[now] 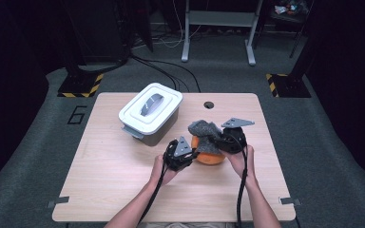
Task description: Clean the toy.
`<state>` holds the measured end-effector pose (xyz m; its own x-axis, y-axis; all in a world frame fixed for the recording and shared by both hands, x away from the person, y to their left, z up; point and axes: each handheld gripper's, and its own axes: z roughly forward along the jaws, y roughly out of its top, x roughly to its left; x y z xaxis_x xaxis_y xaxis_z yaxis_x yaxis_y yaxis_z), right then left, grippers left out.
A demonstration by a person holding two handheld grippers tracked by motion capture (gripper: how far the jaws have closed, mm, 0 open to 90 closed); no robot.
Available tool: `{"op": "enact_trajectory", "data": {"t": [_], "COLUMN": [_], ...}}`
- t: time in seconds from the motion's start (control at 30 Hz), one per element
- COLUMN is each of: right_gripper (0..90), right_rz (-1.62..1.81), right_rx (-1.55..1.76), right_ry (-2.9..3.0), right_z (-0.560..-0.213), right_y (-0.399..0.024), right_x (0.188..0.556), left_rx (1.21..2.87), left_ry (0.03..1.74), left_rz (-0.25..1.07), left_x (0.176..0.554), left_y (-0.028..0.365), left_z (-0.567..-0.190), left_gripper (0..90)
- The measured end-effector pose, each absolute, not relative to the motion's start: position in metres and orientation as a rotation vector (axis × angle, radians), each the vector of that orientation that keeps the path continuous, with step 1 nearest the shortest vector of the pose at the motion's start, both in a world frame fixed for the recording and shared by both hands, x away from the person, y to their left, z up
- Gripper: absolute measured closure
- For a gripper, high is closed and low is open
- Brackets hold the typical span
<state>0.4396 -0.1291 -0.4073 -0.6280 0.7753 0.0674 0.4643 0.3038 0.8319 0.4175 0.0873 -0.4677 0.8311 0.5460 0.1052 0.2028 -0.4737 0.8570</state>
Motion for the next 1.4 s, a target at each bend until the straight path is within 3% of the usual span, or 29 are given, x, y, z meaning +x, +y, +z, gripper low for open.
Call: {"op": "enact_trajectory", "data": {"t": [0.63, 1.4], "right_gripper": [72.2, 70.8], "right_rz": [1.098, 1.126], "right_rx": [1.034, 1.131], "right_ry": [2.236, 2.175], "right_z": [-0.421, -0.425], "right_y": [-0.108, -0.136], "right_x": [0.440, 0.439], "left_rx": [2.064, 2.056], "left_ry": [0.558, 0.592], "left_rz": [0.440, 0.422], "left_x": [0.416, 0.416], "left_y": [0.084, 0.087], "left_z": [-0.470, -0.474], "left_gripper": [79.0, 78.3]}}
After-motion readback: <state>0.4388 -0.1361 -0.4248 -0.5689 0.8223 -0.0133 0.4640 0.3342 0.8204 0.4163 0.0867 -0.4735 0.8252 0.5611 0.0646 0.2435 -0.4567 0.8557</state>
